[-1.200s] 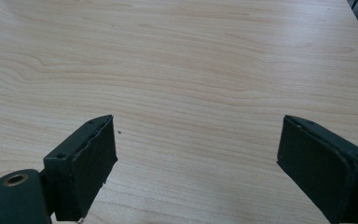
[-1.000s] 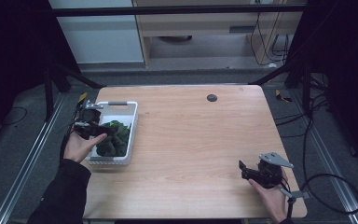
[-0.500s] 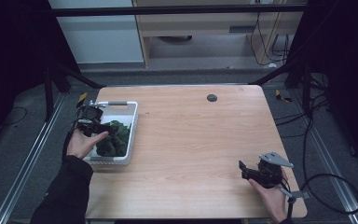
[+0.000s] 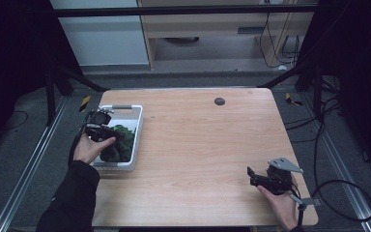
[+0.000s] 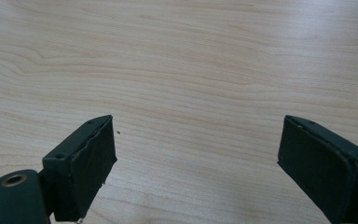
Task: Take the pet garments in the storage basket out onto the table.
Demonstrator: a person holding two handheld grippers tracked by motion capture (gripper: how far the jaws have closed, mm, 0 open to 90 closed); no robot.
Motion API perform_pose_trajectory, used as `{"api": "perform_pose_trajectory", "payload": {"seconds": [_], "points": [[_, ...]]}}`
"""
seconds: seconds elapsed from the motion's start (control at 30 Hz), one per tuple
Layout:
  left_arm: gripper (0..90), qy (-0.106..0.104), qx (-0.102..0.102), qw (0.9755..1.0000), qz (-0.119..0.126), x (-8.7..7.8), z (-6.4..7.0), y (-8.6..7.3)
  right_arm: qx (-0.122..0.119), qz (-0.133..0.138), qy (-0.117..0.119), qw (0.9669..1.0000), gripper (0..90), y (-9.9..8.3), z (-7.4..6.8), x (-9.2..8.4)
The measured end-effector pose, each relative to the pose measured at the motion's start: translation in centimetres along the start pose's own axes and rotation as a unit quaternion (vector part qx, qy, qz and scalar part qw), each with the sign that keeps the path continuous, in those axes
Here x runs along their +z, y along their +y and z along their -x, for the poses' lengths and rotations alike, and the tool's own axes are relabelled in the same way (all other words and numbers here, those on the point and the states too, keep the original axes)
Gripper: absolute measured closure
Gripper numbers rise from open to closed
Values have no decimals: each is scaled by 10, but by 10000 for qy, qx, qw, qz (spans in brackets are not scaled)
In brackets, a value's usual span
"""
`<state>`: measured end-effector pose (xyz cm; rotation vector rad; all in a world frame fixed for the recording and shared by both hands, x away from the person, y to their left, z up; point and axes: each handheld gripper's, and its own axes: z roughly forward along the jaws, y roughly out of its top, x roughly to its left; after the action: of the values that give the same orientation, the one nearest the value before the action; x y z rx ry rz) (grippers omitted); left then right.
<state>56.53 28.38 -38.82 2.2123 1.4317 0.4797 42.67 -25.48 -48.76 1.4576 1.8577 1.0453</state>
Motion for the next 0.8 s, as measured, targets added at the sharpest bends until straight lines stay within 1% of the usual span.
{"api": "perform_pose_trajectory", "payload": {"seconds": [0.2,0.23,0.27,0.3,0.37,0.4,0.43,0.47,0.57,0.6,0.63,0.7,0.73,0.8], "points": [[272,-27,-40,9999,-102,7,-2,-3,-2,-28,6,10000,110,0,0,0],[277,-28,-32,9999,-135,8,-2,-3,-14,-34,7,10000,109,0,0,1],[292,-23,-37,9998,-174,10,-2,-4,24,-57,28,10000,108,0,-1,1],[300,-33,-45,9998,-203,11,-2,-5,-29,-47,12,10000,108,-1,0,1],[313,-38,-48,9996,-264,14,-2,-5,-24,-58,16,10000,108,-1,-1,1],[322,-44,-23,9994,-336,15,-3,-6,-22,-66,18,10000,107,-1,-1,2],[326,-44,-23,9994,-336,15,-3,-6,3,-84,35,10000,106,-1,-1,1],[335,-44,-2,9991,-433,18,-2,-6,-19,-85,25,10000,106,-1,-1,2],[362,-81,-26,9990,-444,20,-1,-7,-26,-103,30,9999,105,-1,-1,2],[392,-49,-19,9987,-516,22,0,-7,-13,-113,42,9999,104,-1,-1,2],[410,-49,-19,9987,-516,22,0,-7,-13,-113,42,9999,104,-1,-1,2],[428,-33,-28,9982,-590,24,0,-8,-10,-126,48,9999,103,-1,-2,2],[470,-26,-36,9982,-601,25,0,-9,-46,-128,34,9999,102,-1,-1,3],[525,21,-107,9983,-571,25,0,-10,-49,-133,41,9999,102,-1,-1,3]]}}
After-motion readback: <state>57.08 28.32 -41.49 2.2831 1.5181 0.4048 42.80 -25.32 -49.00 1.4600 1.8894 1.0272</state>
